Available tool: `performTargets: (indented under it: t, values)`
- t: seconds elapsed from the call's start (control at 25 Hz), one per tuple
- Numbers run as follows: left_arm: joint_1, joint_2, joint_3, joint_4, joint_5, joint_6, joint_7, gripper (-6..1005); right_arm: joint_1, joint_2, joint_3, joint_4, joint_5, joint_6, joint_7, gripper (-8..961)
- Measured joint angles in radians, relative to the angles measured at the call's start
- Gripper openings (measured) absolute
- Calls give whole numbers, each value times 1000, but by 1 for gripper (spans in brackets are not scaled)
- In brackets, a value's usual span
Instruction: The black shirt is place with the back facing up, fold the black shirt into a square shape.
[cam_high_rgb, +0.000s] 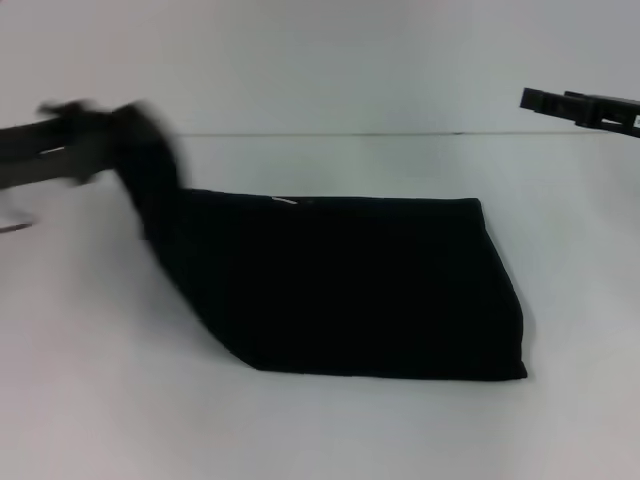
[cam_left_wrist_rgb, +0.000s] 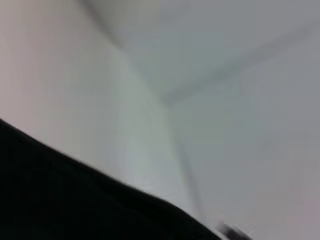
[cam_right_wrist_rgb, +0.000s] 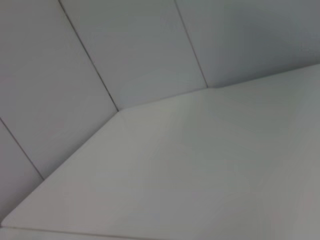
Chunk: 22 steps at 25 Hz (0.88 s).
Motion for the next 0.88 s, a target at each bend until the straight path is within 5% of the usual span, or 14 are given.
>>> performTargets:
  t: [0.2, 0.28, 0.36, 0.64, 0.88]
  values:
    - [-178, -112, 149, -152, -38, -118, 103, 91, -30, -10, 1, -16, 22, -28, -11, 865]
    - [-206, -174, 174, -182, -41, -199, 141, 97, -45, -13, 1, -34, 27, -44, -12, 865]
    - [-210, -215, 180, -240, -61, -287, 197, 103, -55, -14, 2, -48, 29, -55, -12, 865]
    - [-167, -228, 34, -689, -262, -525, 704, 125, -75, -34, -4, -60, 30, -75, -14, 866]
    - [-147, -227, -41, -816, -264, -375, 966, 144, -72, -41, -11, -57, -19, -80, 13, 866]
